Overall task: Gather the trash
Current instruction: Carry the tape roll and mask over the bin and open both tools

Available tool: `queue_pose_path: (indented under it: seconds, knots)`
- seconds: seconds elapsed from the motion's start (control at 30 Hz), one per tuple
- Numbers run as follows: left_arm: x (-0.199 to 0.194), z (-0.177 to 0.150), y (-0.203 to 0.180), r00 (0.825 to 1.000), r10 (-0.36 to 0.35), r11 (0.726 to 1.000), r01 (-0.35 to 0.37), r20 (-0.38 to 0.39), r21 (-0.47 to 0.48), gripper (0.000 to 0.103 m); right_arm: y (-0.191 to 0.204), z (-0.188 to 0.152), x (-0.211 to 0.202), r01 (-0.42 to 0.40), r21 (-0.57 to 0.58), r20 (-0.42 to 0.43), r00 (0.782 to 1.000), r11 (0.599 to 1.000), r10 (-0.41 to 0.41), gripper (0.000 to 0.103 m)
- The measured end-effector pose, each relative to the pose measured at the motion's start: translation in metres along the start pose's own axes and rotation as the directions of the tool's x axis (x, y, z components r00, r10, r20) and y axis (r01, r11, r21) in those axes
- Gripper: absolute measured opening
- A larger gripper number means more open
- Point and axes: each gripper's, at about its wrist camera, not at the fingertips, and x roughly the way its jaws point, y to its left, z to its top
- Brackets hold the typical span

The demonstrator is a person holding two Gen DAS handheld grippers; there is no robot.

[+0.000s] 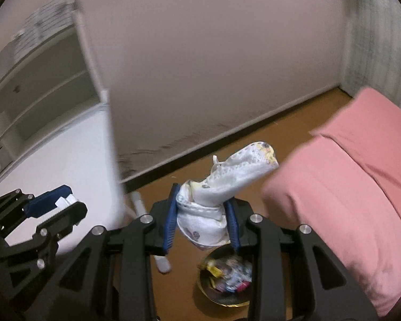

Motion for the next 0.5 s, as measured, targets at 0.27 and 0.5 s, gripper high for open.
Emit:
queue_pose_path:
  seconds: [0.27, 0.5]
  knots:
    - [0.09, -0.029, -0.062, 0.984, -0.134, 0.986, 0.145, -0.122, 0.087, 0.029, -0.064, -0.064, 0.053, 0.062, 0.136, -0.127, 0.991, 0.989, -0.045, 0.032]
    - [0.19, -0.079, -0.071, 0.951, -0.182, 0.978, 0.201, -0.25, 0.05, 0.029, -0.101, -0.125, 0.115, 0.063, 0.22, -0.245, 0.97, 0.974, -0.007, 0.032]
